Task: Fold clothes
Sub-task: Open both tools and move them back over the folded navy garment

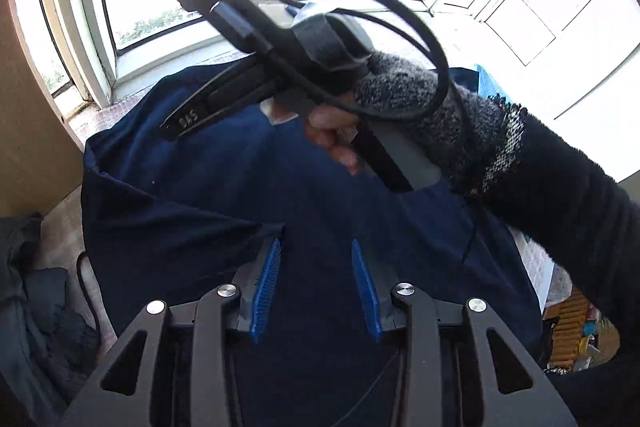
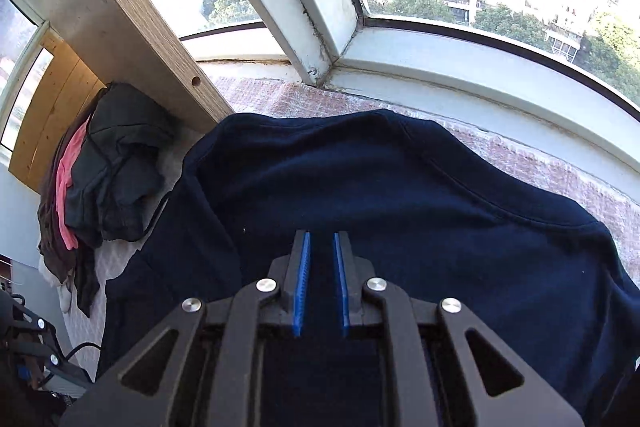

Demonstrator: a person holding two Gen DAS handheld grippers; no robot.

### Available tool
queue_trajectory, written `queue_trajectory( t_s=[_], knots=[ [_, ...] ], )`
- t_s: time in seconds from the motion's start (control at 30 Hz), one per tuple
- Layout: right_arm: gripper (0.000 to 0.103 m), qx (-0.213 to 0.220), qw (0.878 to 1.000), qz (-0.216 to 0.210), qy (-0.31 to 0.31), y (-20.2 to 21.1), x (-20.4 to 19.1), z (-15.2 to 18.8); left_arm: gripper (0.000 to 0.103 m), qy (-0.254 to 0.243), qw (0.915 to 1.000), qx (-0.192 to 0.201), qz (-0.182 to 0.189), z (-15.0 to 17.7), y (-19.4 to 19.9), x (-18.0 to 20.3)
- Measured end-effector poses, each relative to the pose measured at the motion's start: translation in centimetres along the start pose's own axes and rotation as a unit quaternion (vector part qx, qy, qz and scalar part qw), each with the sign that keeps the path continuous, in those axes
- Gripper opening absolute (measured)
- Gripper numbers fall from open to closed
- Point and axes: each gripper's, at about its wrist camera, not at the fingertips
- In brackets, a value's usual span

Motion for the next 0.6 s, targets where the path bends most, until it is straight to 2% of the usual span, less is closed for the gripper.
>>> queue_trajectory(
  t_s=[0.1, 0.13, 0.23, 0.27, 0.43, 0.6],
  knots=[
    [0.025, -0.018, 0.999, -0.033, 0.007, 0.7, -0.7, 2.5, 0.037, 0.012, 0.9995, 0.013, -0.025, 4.5, 3.8, -1.4],
    [0.026, -0.028, 0.999, -0.039, 0.013, 0.1, -2.6, 3.4, 0.040, 0.020, 0.9990, 0.016, -0.036, 6.0, 5.2, -2.4],
    [0.032, -0.062, 0.996, -0.042, 0.047, -2.6, -4.1, 5.6, 0.043, 0.032, 0.9953, 0.009, -0.091, 9.8, 7.7, -5.6],
    [0.038, -0.059, 0.996, -0.037, 0.057, -2.8, -4.5, 5.7, 0.043, 0.029, 0.9938, -0.001, -0.107, 10.7, 8.0, -6.5],
    [0.039, -0.058, 0.995, -0.021, 0.076, -3.5, -5.7, 5.5, 0.043, -0.042, 0.9870, -0.042, -0.150, 10.7, 5.1, -8.8],
    [0.039, -0.069, 0.993, -0.015, 0.092, -3.8, -6.8, 5.2, 0.043, -0.019, 0.9901, -0.048, -0.130, 8.1, 1.2, -11.6]
  ],
)
Point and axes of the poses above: each gripper's, at about its wrist camera, not at the fingertips, and y roughly against the way its jaws point, x to its right, z to its underside, and after that the axes turned 4 degrees about x, right-handed
